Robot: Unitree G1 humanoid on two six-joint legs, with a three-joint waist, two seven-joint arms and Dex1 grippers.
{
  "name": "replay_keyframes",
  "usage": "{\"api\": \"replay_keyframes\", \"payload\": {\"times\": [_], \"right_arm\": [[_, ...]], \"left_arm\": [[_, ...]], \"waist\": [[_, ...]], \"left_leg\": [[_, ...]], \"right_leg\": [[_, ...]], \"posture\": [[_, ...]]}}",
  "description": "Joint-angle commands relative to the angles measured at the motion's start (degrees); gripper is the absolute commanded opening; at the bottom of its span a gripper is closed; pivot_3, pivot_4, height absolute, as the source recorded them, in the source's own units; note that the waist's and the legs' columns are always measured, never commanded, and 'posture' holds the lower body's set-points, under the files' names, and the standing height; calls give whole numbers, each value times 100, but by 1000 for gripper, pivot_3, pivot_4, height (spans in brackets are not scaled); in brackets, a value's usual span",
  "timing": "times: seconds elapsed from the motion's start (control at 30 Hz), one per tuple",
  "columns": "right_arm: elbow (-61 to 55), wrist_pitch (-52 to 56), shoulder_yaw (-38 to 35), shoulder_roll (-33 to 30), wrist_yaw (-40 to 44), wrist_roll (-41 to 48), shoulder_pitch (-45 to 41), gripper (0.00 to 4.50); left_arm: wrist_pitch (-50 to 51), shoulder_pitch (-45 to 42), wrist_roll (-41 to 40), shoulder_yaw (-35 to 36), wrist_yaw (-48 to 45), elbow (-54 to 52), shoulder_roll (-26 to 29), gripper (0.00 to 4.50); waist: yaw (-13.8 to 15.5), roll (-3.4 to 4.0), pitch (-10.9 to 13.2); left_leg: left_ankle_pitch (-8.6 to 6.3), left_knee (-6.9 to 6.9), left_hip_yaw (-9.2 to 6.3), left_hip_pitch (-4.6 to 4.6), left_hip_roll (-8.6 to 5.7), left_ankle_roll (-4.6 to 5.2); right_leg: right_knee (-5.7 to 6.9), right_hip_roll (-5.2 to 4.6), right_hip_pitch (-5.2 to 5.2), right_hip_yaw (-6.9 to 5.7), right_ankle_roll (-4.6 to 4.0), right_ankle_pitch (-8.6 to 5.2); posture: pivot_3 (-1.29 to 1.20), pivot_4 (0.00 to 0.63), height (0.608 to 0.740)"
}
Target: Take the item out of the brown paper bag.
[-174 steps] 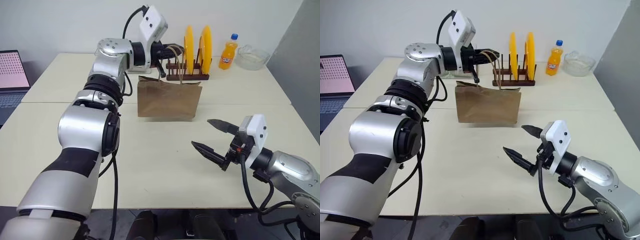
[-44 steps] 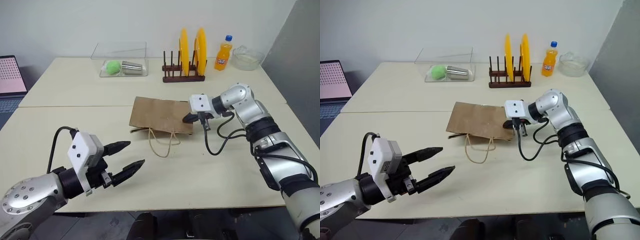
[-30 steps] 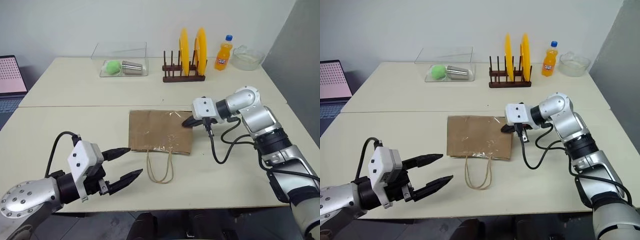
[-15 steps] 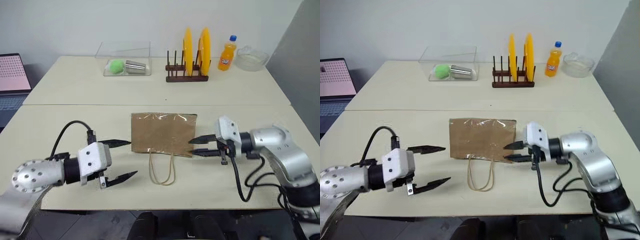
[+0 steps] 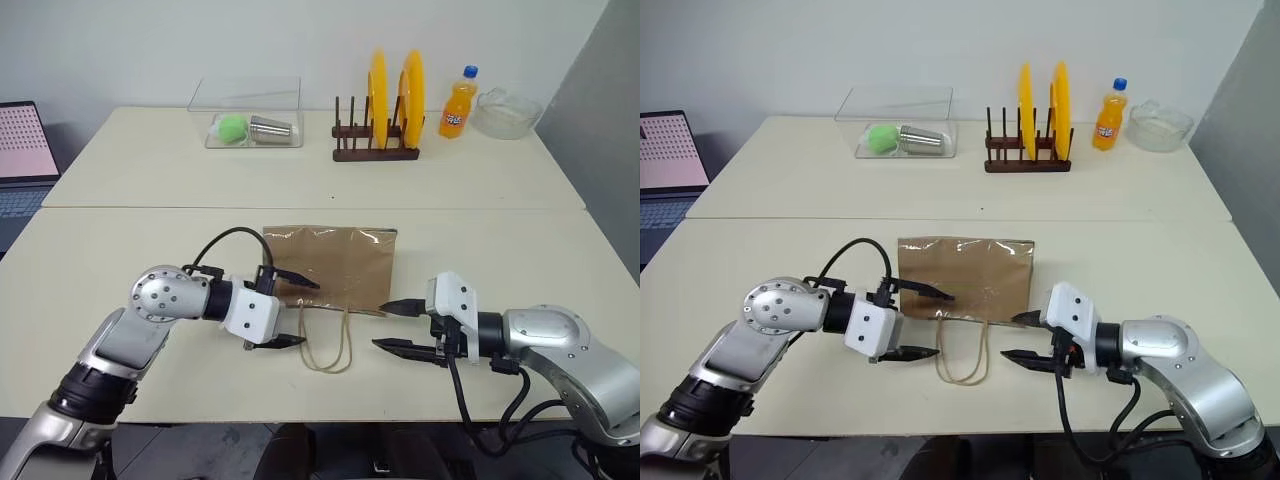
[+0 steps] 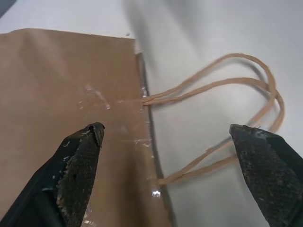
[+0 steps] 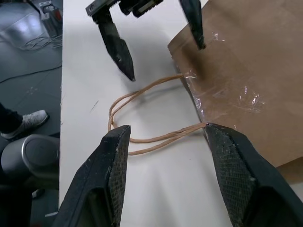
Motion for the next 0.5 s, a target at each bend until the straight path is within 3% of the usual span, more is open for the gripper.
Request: {"api": "replay_keyframes", "payload": {"times": [0.03, 0.5], "right_arm": [[-345, 156, -262, -100, -183, 277, 70, 2633], [-720, 422, -601, -413, -621, 866, 424, 2633]], "left_arm": [[-405, -208, 139, -111, -18, 280, -95, 4500], [-944, -338, 449, -595, -146, 759, -328, 4500]], "waist": [[-2, 0, 0], [-7, -4, -2]], "left_leg": [[0, 2, 1, 0, 0, 1], [1, 9, -1, 3, -2, 3]], "right_leg": [[-1, 0, 0, 0, 1, 1], [5, 1, 5, 0, 6, 3]], "posture": [[0, 150, 740], [0, 150, 740]]}}
